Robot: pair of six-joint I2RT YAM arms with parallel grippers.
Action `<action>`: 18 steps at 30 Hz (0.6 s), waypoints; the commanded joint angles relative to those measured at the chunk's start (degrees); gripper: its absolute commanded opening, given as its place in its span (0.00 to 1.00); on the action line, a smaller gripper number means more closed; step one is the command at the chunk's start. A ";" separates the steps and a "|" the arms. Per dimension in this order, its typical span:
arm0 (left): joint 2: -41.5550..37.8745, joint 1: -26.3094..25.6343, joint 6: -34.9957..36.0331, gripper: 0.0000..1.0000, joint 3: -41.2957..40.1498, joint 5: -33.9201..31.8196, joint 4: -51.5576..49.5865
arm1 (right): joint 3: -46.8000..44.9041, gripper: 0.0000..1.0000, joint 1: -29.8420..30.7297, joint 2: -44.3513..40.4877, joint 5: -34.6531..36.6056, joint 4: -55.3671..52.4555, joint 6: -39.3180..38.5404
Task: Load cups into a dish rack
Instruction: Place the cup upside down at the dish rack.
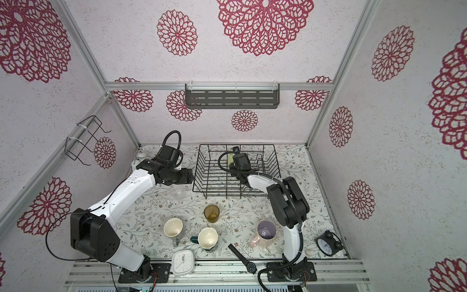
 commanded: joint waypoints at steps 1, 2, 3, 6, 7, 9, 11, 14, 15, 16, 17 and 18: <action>-3.98 0.74 -1.43 0.82 -1.93 -2.46 -2.11 | 0.13 0.49 -0.04 -5.31 -0.75 -2.08 0.84; -4.90 0.78 -1.68 0.82 -2.54 -2.67 -2.62 | 0.17 0.51 -0.03 -6.08 -1.02 -3.07 0.92; -5.72 0.80 -1.79 0.82 -2.99 -2.85 -3.21 | 0.06 0.52 -0.01 -6.99 -1.23 -3.65 1.05; -8.04 0.92 -2.52 0.82 -4.74 -3.10 -5.72 | -2.16 0.59 -0.05 -10.92 -1.38 -4.32 1.74; -8.83 0.87 -3.00 0.82 -5.51 -3.11 -6.61 | -3.54 0.59 -0.05 -12.91 -1.20 -3.89 1.69; -10.45 0.97 -4.75 0.80 -7.36 -4.26 -7.86 | -6.28 0.60 -0.05 -16.85 0.04 -2.89 1.89; -11.78 1.60 -6.46 0.80 -8.58 -6.76 -10.79 | -9.66 0.65 -0.01 -21.19 2.29 -1.55 2.55; -13.16 3.28 -9.54 0.76 -10.44 -10.00 -12.49 | -14.22 0.72 -0.14 -27.23 5.37 -0.35 3.43; -13.20 4.06 -10.27 0.74 -10.69 -10.38 -12.48 | -15.71 0.75 -0.13 -29.01 6.03 0.04 3.52; -13.08 5.05 -11.08 0.73 -10.72 -10.47 -12.47 | -17.54 0.80 -0.22 -31.07 6.80 0.35 3.73; -12.82 6.04 -11.41 0.72 -10.55 -10.36 -12.34 | -19.31 0.87 -0.23 -33.21 7.47 0.56 3.94; -12.63 6.67 -11.73 0.72 -10.41 -10.41 -11.94 | -20.60 0.94 -0.31 -34.90 7.95 0.23 4.20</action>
